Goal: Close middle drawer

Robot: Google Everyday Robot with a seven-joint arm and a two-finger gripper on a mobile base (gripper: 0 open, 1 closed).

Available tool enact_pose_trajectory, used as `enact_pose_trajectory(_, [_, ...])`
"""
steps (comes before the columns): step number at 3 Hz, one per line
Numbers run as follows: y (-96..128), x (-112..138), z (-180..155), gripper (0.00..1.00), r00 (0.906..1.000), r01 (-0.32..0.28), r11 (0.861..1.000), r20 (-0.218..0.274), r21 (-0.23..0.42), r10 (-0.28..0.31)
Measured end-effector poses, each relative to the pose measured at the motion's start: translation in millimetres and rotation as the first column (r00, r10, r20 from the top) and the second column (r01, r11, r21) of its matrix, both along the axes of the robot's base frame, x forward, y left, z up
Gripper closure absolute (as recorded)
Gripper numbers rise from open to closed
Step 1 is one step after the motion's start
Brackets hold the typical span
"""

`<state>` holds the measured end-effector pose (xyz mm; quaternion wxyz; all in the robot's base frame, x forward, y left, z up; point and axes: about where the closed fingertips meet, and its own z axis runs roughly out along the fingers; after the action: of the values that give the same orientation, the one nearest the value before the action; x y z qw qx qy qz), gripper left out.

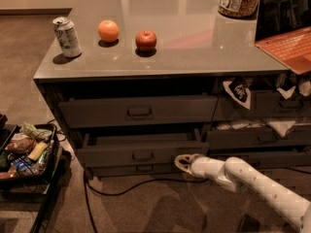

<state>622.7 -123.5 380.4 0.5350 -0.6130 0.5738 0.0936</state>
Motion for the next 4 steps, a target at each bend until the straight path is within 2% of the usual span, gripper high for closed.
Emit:
enact_pose_trajectory(1, [2, 24, -2, 1.0, 0.993, 0.095, 0.993, 0.064, 0.072, -0.099])
enact_pose_trajectory(2, [10, 52, 1, 1.0, 0.9816, 0.132, 0.983, 0.121, 0.126, -0.148])
enact_pose_trajectory(3, [17, 70, 7, 1.0, 0.9723, 0.141, 0.978, 0.164, 0.157, -0.166])
enact_pose_trajectory(4, [21, 78, 10, 1.0, 0.969, 0.142, 0.975, 0.177, 0.174, -0.173])
